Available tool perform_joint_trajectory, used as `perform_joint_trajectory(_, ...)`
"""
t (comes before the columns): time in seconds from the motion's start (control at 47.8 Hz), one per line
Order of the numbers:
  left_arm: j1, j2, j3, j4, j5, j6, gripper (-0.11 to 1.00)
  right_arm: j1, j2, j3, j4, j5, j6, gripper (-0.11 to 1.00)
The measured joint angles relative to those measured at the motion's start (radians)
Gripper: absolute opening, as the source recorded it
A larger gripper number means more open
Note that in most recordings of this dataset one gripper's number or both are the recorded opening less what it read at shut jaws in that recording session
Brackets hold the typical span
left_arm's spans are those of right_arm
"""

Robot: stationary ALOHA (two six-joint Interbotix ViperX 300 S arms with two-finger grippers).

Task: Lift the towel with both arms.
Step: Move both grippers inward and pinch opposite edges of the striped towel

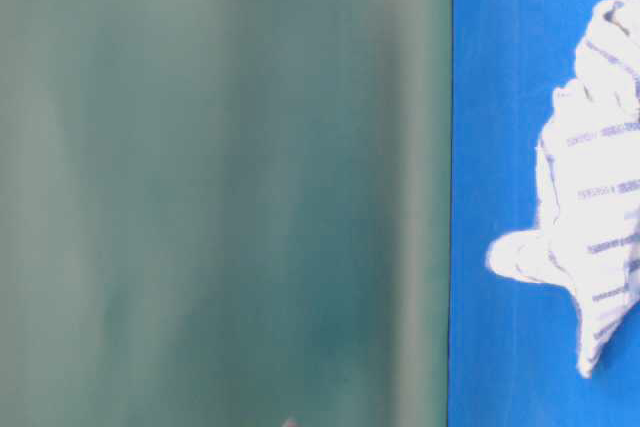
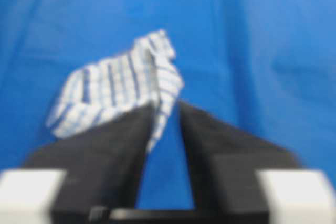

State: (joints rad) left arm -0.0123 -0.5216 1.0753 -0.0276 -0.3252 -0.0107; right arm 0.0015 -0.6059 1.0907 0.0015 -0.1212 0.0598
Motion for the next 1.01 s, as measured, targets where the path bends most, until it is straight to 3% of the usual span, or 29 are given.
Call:
perform_joint_trajectory(0.168,0.002,0.141,-0.034,0.0,-0.006,0.017,0.77,0.0,0.132,-0.044,0.0,0.008,0.006,0.59)
perform_joint_trajectory(0.23,0.005,0.196,-0.046,0.0,-0.011,0.018,0.89,0.0,0.184,-0.066,-0.002,0.021,0.005,0.65)
perform_joint_trajectory(0.335,0.012,0.282,-0.067,0.002,-0.023,0.017,0.89,0.0,0.261,-0.101,-0.002,0.038,0.003,0.6)
perform_joint_trajectory(0.712,0.025,0.571,-0.156,0.0,-0.1,0.018,0.89,-0.037,0.552,-0.201,-0.003,0.046,0.003,0.61)
perform_joint_trajectory(1.005,0.034,0.726,-0.219,0.0,-0.149,0.026,0.87,-0.041,0.696,-0.267,-0.003,0.043,0.003,0.6)
